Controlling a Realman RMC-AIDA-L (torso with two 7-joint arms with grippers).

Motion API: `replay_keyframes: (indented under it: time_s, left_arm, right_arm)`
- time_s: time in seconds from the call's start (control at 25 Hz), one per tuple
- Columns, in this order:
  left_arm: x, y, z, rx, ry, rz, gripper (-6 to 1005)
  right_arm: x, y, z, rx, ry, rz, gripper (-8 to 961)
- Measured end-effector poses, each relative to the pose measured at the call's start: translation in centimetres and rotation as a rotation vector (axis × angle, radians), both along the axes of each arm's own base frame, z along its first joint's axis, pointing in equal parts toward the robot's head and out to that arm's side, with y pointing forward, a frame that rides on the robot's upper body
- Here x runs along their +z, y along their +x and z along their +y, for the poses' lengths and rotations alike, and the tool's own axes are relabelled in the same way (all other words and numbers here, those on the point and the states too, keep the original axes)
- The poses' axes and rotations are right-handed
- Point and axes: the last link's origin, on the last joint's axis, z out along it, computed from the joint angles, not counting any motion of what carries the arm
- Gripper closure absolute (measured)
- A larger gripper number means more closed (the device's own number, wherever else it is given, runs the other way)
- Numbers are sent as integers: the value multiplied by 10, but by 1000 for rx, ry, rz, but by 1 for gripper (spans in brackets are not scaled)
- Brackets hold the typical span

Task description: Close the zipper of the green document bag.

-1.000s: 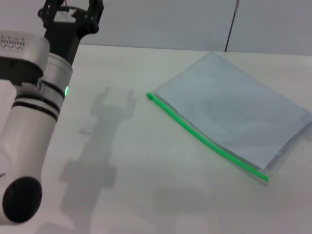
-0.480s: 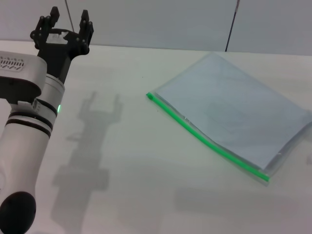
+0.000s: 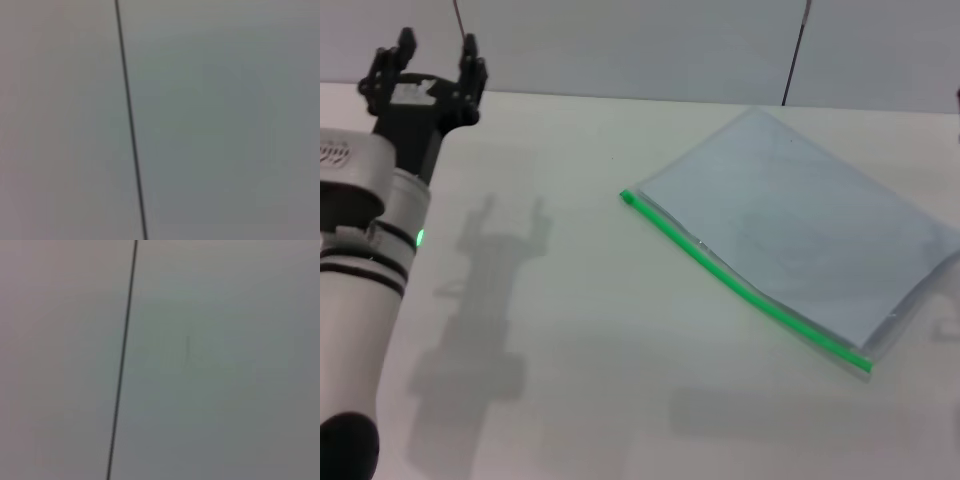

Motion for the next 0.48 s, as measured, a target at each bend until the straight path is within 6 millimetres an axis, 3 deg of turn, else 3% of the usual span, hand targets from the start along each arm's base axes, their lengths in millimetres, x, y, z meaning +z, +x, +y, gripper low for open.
replay_keyframes:
  time_s: [0.24,0.48]
  left_arm:
    - [-5,-1,-12,-8,-1,-6,356]
    - [-7,7,-10,-36,0,-9,356]
  right_arm:
    - [-4,-2,1,-1,-12,10,412]
    - [-5,-10,6,21,-12,-4,412]
